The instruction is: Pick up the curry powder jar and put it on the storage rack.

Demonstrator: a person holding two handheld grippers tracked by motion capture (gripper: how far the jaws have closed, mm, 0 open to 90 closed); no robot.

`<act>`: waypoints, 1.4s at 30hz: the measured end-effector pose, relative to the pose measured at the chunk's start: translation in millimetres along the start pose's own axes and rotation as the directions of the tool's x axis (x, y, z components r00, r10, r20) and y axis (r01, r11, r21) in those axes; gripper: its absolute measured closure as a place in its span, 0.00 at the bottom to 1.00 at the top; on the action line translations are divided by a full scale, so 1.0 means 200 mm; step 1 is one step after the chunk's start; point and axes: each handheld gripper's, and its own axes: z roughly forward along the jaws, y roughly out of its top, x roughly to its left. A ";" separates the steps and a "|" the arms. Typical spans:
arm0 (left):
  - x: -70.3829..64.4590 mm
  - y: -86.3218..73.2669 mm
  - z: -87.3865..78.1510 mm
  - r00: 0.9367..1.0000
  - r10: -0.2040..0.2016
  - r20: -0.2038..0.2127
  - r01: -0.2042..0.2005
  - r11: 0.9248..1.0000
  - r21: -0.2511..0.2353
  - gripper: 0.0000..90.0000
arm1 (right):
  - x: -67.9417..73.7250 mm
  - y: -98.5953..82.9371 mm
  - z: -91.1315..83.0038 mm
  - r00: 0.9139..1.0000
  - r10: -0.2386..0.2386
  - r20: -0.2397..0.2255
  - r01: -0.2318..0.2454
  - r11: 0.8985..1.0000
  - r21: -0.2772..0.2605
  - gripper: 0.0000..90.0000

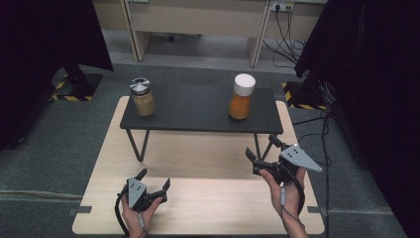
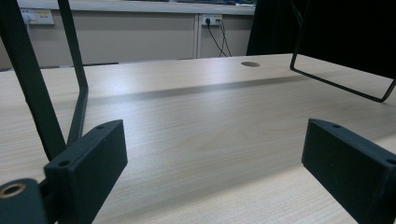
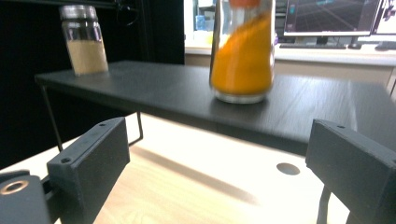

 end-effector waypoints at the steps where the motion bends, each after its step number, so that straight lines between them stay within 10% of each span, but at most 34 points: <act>1: 0.00 0.00 0.00 1.000 0.001 0.000 -0.001 1.000 0.000 0.07 | 0.00 -0.02 0.00 1.000 0.011 0.000 -0.011 1.000 0.006 0.07; 23: -0.01 0.00 0.00 1.000 0.005 0.000 -0.005 1.000 -0.004 0.07 | 0.04 -0.41 -0.04 0.996 0.083 0.014 -0.084 0.984 0.154 0.07; 42: -0.01 -0.01 0.00 1.000 0.006 0.000 -0.006 1.000 -0.006 0.07 | 0.08 -0.61 -0.07 0.992 0.124 0.019 -0.125 0.978 0.168 0.06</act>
